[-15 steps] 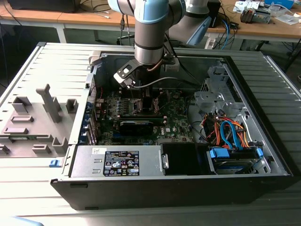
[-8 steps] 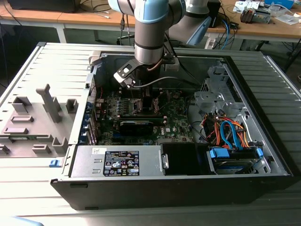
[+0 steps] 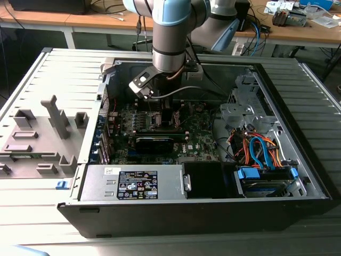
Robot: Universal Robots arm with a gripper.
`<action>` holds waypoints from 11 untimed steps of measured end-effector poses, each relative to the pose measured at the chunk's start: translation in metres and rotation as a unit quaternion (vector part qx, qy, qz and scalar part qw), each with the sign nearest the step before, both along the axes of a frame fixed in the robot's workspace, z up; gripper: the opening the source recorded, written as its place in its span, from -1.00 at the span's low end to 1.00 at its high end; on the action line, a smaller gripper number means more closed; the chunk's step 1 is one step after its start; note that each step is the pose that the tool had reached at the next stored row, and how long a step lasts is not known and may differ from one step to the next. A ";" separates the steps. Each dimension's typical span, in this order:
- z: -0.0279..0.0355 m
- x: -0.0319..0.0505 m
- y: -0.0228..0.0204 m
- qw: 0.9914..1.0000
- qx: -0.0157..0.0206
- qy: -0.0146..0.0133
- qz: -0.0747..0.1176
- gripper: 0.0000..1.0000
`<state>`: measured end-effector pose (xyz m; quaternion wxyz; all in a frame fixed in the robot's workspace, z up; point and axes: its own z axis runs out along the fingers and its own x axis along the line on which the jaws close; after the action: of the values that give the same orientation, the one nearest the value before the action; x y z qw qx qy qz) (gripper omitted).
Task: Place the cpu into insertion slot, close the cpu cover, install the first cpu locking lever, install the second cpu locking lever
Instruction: 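Place the cpu into insertion slot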
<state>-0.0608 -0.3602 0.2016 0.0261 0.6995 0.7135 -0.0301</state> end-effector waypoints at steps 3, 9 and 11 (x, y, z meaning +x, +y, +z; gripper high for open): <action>0.0043 0.0000 0.0000 1.000 0.000 0.000 0.000 0.24; 0.0017 -0.0001 -0.0001 1.000 0.004 0.000 0.000 0.24; 0.0006 0.0000 0.0000 1.000 0.008 0.000 0.000 0.24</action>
<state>-0.0608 -0.3603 0.2022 0.0203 0.6997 0.7138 -0.0242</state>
